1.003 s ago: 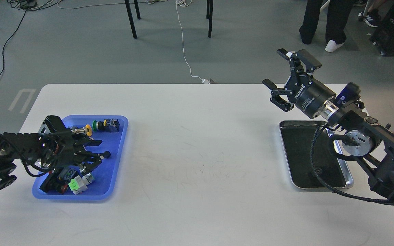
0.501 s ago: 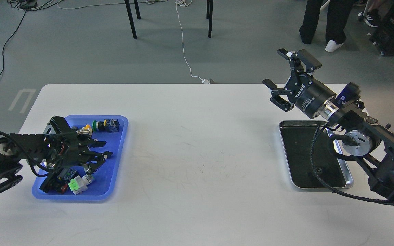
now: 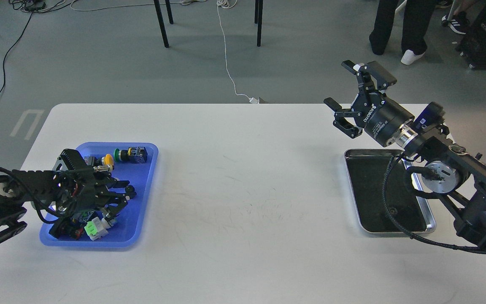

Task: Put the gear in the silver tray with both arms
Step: 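Close the left gripper on a second black gear in the blue tray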

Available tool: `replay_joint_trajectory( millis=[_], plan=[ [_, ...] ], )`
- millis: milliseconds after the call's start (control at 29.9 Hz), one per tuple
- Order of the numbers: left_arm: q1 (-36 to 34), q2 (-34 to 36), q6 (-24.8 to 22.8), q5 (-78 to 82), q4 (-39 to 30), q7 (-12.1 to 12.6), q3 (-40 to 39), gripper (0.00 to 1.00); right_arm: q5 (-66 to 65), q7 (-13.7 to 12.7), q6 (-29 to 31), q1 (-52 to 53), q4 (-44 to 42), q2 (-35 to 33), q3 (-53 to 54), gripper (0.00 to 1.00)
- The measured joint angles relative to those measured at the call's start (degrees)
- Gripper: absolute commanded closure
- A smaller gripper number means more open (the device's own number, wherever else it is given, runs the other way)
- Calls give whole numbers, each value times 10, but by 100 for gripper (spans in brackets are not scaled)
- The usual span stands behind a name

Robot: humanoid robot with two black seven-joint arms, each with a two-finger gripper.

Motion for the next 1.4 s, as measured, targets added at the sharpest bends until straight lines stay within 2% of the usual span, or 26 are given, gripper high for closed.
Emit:
replay_joint_trajectory(
  millis=[1136,1270,1404],
  plan=[
    [-1,-3,13,-25,18,-1,1,64,-1,0,-1,0,0,0,-2,1],
    [-1,-7,13,-36,18,-2,1,66,-1,0,0,0,0,0,-2,1],
    [-1,-8,13,-36,18,-7,1,74,-1,0,0,-1,0,0,-2,1]
  ],
)
